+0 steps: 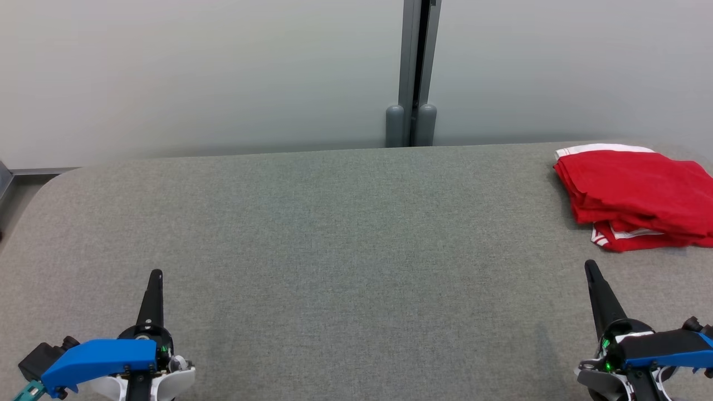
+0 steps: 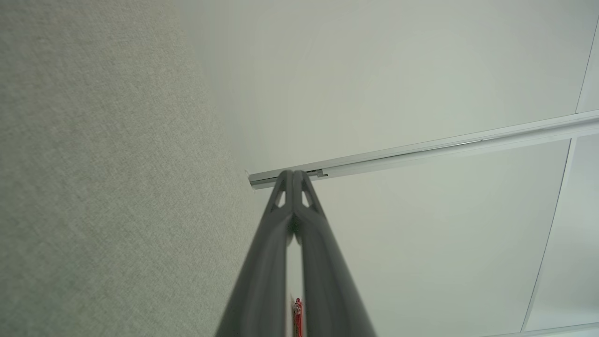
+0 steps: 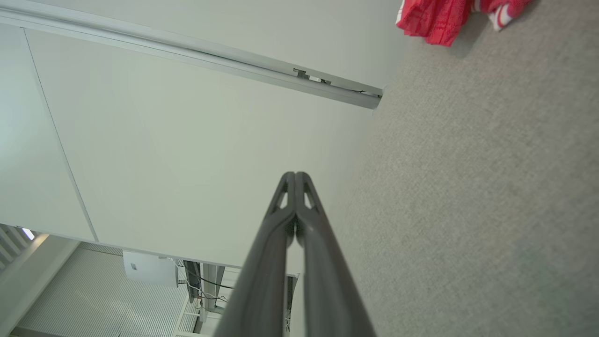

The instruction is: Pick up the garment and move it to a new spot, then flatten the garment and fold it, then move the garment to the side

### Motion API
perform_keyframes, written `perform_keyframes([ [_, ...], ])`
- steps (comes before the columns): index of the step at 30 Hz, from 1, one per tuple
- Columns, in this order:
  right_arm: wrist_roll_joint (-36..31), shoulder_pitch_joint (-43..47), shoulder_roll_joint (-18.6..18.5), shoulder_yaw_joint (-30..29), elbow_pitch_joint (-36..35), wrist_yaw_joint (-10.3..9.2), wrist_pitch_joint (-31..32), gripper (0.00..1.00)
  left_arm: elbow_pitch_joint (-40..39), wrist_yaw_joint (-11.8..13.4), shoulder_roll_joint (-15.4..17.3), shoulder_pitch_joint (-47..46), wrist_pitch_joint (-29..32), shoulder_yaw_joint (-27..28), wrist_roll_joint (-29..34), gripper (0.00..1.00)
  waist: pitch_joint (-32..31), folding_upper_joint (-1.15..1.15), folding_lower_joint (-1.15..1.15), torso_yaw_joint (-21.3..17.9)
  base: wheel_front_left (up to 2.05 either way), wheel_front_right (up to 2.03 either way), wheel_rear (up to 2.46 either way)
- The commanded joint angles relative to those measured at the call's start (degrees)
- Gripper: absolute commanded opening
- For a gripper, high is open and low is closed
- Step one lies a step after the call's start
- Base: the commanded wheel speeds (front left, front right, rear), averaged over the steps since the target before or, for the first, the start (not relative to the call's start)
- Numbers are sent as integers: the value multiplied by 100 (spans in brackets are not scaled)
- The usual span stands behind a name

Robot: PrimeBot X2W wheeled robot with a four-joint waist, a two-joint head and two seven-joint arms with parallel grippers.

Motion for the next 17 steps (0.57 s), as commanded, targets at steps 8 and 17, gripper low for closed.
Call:
perform_keyframes([
  [8, 472, -145, -16, -34, 48, 2, 83, 0, -16, -71, -14, -138, 119, 81, -422, 0, -2, 0, 0, -3, 0, 0, 0],
  [17, 863, -160, -16, -53, 99, 2, 140, 0, -6, -101, -21, -185, 211, 119, -785, 0, -5, 0, 0, -6, 0, 0, 0],
])
